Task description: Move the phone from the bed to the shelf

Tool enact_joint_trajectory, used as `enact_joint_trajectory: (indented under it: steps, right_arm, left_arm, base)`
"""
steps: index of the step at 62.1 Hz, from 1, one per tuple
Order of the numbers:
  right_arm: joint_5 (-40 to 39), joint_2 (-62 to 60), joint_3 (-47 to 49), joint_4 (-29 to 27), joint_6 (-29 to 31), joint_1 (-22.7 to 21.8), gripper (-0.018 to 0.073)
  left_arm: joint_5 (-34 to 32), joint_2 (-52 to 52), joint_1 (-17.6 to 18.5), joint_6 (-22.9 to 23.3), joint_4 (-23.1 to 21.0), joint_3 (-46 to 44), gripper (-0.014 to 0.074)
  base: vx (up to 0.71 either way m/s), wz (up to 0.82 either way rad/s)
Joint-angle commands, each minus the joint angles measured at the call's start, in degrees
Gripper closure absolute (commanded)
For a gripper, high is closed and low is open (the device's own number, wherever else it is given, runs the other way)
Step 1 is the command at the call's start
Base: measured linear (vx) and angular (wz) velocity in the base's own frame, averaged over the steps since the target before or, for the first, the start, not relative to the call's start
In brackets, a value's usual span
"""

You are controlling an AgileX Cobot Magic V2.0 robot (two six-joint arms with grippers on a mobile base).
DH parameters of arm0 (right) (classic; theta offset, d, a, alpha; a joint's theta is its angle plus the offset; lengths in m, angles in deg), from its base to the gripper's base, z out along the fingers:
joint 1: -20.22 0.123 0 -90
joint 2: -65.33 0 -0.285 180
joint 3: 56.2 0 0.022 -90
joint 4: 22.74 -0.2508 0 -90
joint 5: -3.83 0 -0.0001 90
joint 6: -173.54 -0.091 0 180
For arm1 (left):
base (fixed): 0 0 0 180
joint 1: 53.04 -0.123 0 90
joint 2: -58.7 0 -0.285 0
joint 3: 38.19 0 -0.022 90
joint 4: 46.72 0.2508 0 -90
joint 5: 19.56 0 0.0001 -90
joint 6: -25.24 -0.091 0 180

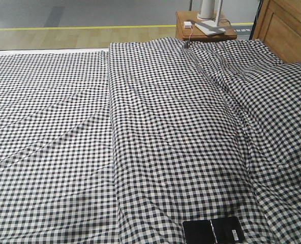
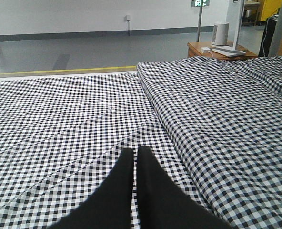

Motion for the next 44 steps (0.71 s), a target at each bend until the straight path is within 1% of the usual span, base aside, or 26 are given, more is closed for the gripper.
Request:
enact_joint_trajectory:
  steps: [1, 10, 26, 35, 44]
  right_arm:
    - [-3.7, 2.1, 6.6, 0.7, 2.5, -0.2, 0.0564]
    - [1.9, 6.8, 15.3, 0.7, 2.5, -0.2, 0.0564]
    - [11.9, 19.2, 29.6, 0.7, 2.5, -0.2, 0.0564]
    - [19.6, 26.6, 34.2, 0.7, 2.5, -0.2, 0.0561]
    - [24.2, 32.8, 34.7, 0.7, 2.5, -0.2, 0.0552]
  left_arm:
    - [-4.2, -0.3, 0.2, 0.2, -0.5, 0.1, 0.0596]
    - [-4.2, -0.3, 0.2, 0.2, -0.5, 0.1, 0.0596]
    - [-4.2, -0.3, 0.2, 0.2, -0.5, 0.1, 0.0596]
    - [-4.2, -0.3, 0.2, 0.2, -0.5, 0.1, 0.0596]
    - [-4.2, -0.3, 0.2, 0.2, -0.5, 0.1, 0.0596]
  base:
    - [0.0, 0.0]
    - [0.0, 0.0]
    - [0.0, 0.0]
    - [0.0, 0.0]
    - [0.0, 0.0]
